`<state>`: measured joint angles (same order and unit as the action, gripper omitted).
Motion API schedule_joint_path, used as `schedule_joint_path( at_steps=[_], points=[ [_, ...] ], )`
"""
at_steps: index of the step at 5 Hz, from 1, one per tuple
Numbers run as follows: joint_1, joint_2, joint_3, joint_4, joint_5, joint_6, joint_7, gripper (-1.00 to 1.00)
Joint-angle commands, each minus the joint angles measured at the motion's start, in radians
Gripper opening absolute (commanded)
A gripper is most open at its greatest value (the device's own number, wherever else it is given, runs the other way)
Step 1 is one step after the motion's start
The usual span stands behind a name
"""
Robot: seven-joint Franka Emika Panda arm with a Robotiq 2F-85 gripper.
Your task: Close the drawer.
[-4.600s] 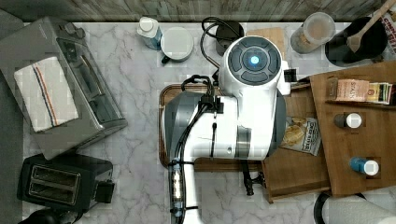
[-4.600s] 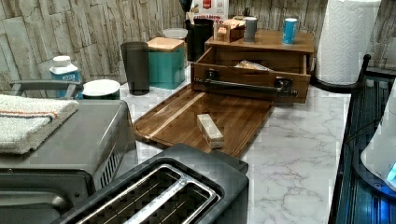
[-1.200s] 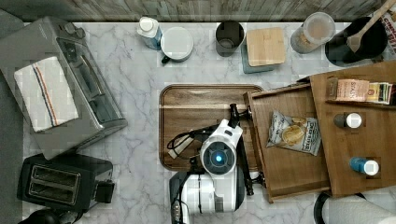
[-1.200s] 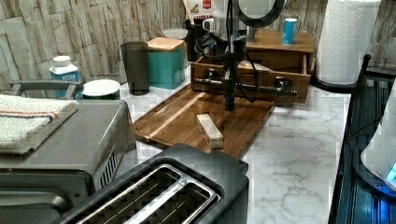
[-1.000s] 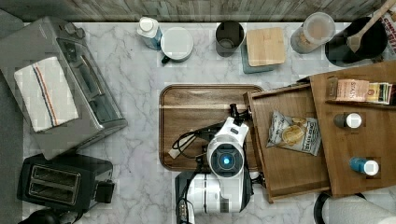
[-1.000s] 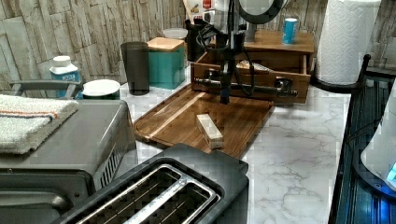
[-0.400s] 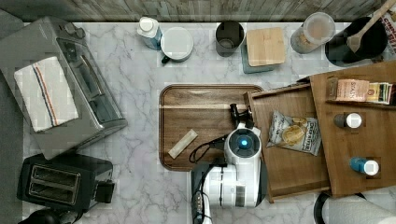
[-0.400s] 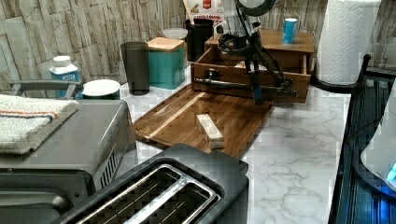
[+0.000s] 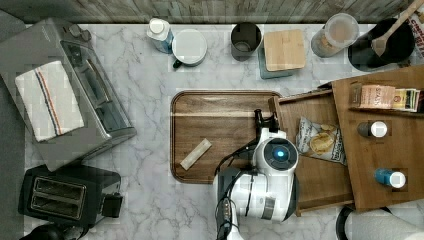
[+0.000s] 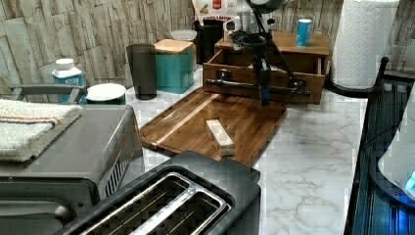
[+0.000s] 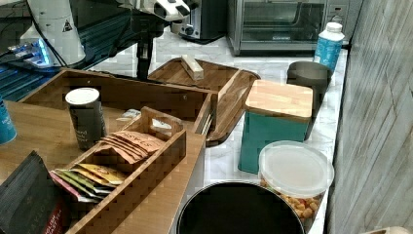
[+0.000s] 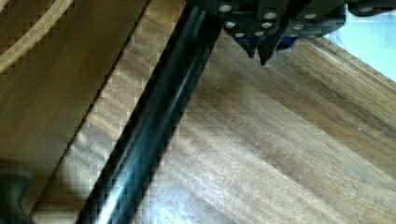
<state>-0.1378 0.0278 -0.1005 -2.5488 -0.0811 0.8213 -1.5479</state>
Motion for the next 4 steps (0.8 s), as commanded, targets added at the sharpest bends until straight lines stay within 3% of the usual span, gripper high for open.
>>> schedule_joint_path(
  at_steps=[1, 2, 3, 4],
  points=[
    [-0.067, -0.038, -0.070, 0.137, 0.098, 0.017, -0.024, -1.00],
    [-0.073, 0.014, -0.096, 0.159, 0.094, 0.096, -0.045, -1.00],
    [-0.103, 0.115, -0.132, 0.255, 0.109, 0.140, -0.179, -1.00],
    [-0.091, 0.195, -0.219, 0.400, 0.158, 0.110, -0.327, -1.00]
  ],
)
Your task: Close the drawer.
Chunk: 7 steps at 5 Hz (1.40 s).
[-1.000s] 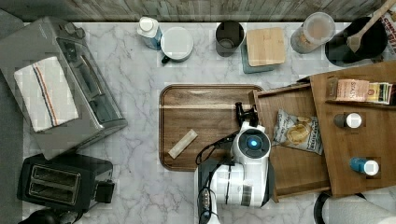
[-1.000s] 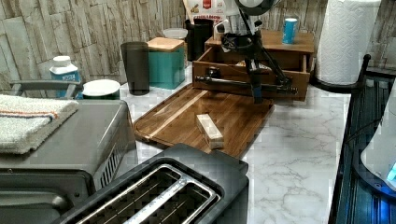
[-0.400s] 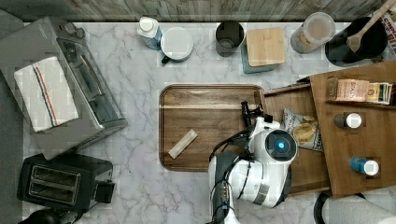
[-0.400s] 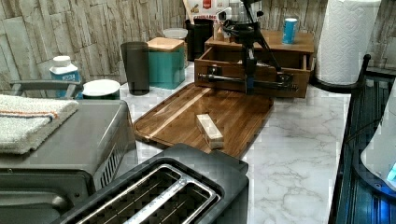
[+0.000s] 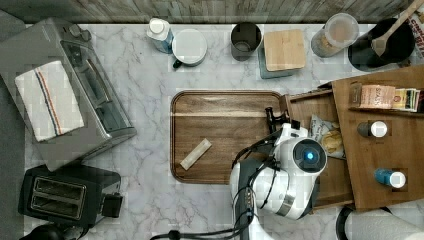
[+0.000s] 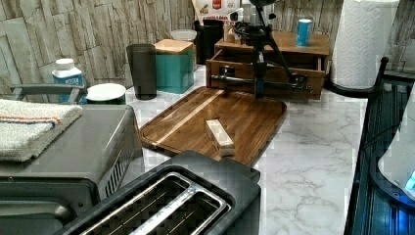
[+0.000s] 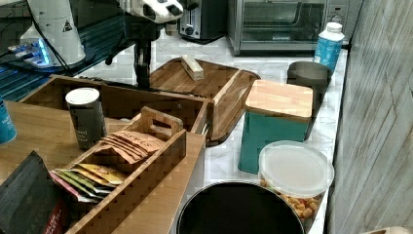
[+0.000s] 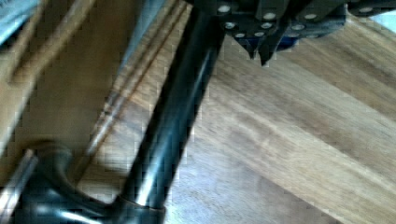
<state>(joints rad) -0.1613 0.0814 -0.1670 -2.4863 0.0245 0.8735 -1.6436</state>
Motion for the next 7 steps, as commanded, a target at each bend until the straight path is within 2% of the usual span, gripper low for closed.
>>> schedule_joint_path(
  at_steps=[1, 2, 3, 4, 7],
  points=[
    [-0.133, 0.252, -0.159, 0.577, 0.049, -0.080, -0.294, -1.00],
    [-0.173, 0.301, -0.170, 0.717, 0.020, -0.178, -0.347, -1.00],
    [-0.220, 0.324, -0.177, 0.779, 0.088, -0.211, -0.347, -1.00],
    [-0.186, 0.279, -0.220, 0.741, 0.044, -0.265, -0.235, -1.00],
    [-0.179, 0.280, -0.228, 0.741, 0.048, -0.265, -0.237, -1.00]
  ],
)
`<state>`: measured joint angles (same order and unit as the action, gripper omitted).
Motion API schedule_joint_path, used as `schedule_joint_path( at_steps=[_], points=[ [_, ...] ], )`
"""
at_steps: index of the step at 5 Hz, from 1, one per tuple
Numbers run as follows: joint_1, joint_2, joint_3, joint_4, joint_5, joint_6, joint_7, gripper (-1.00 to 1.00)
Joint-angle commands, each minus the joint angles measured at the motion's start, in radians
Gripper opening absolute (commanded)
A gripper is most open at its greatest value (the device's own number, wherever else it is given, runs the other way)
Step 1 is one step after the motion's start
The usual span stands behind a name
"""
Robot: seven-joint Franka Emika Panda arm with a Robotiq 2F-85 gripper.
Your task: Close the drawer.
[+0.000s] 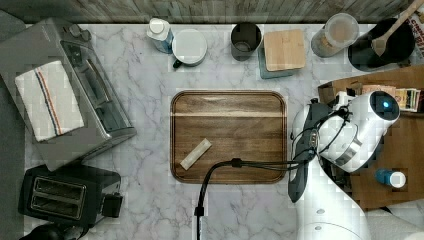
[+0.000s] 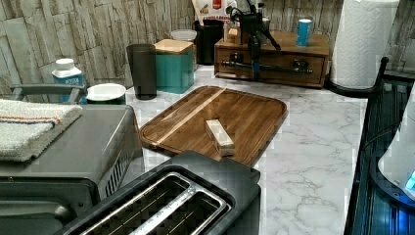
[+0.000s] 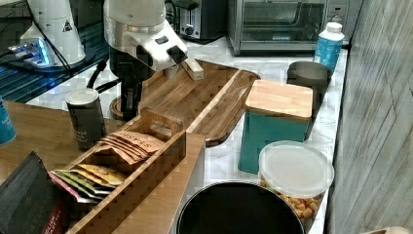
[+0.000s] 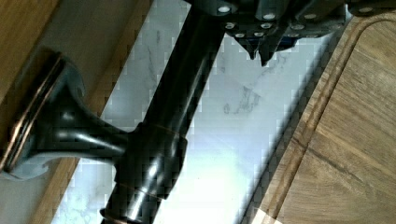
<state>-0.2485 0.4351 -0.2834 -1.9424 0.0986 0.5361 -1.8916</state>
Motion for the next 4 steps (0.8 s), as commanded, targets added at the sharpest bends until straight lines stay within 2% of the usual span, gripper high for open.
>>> schedule_joint_path(
  at_steps=[1, 4],
  points=[
    [-0.092, -0.074, -0.112, 0.197, -0.026, 0.072, 0.010, -1.00],
    [-0.084, -0.073, -0.121, 0.197, -0.022, 0.072, 0.007, -1.00]
  ],
)
